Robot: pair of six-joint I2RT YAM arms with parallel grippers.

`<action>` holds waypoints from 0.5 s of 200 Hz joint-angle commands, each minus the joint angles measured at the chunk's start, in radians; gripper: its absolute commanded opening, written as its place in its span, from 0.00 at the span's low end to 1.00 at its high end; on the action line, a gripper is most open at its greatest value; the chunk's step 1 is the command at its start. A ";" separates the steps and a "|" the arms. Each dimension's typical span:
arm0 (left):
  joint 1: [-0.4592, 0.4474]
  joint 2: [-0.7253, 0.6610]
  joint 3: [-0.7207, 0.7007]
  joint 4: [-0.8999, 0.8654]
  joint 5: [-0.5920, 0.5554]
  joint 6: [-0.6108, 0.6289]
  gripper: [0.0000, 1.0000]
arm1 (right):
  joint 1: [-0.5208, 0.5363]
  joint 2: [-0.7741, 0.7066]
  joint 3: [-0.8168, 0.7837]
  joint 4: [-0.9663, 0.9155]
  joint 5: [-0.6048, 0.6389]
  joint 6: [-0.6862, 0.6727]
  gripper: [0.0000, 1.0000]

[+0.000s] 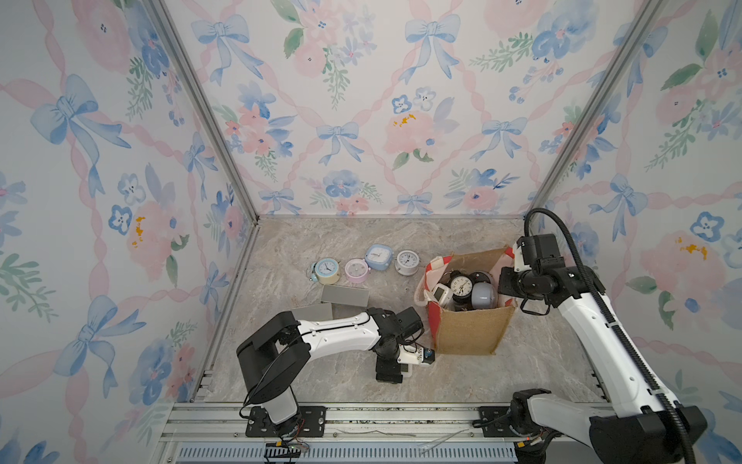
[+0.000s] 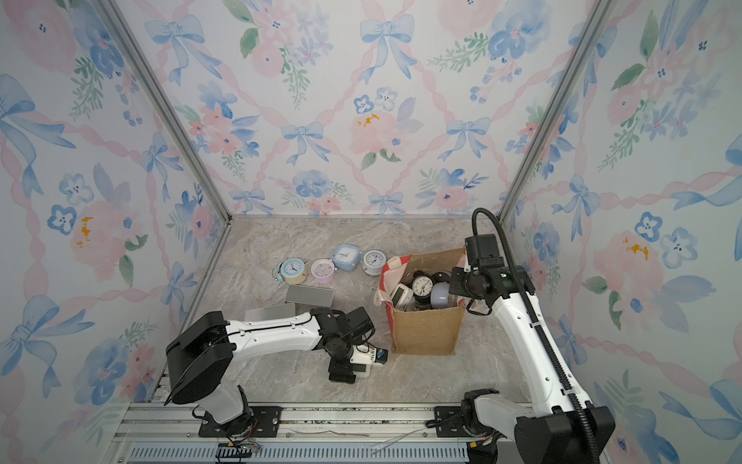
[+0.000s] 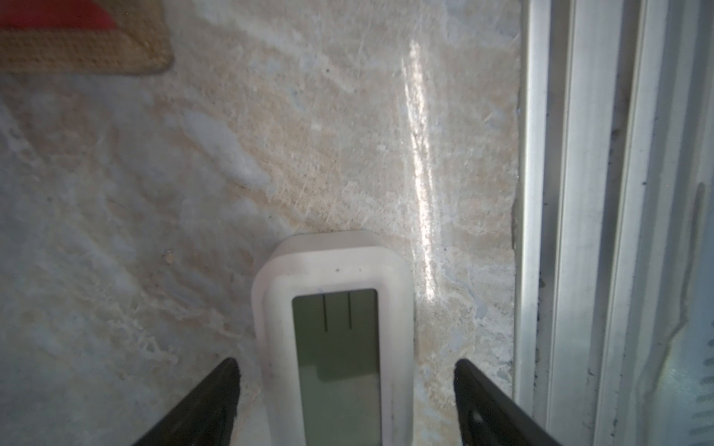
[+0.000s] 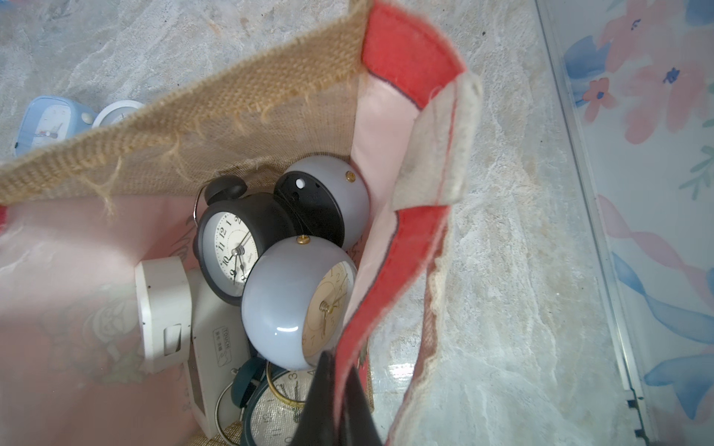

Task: Put the alarm clock into the canvas bag
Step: Pick up the alarm from the center of the board.

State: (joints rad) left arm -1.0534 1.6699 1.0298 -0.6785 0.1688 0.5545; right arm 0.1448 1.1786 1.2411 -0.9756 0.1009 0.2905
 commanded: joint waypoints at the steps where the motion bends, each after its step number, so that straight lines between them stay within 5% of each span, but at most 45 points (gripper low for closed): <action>1: 0.007 0.032 -0.009 -0.007 0.013 0.015 0.85 | -0.001 0.008 -0.002 0.032 -0.006 -0.011 0.01; 100: 0.018 0.096 0.002 -0.007 -0.017 0.008 0.69 | 0.002 0.009 -0.012 0.040 -0.006 -0.013 0.00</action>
State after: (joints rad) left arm -1.0435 1.7321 1.0328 -0.6647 0.1608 0.5545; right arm 0.1448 1.1786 1.2411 -0.9733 0.0975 0.2871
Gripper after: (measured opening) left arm 0.710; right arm 0.052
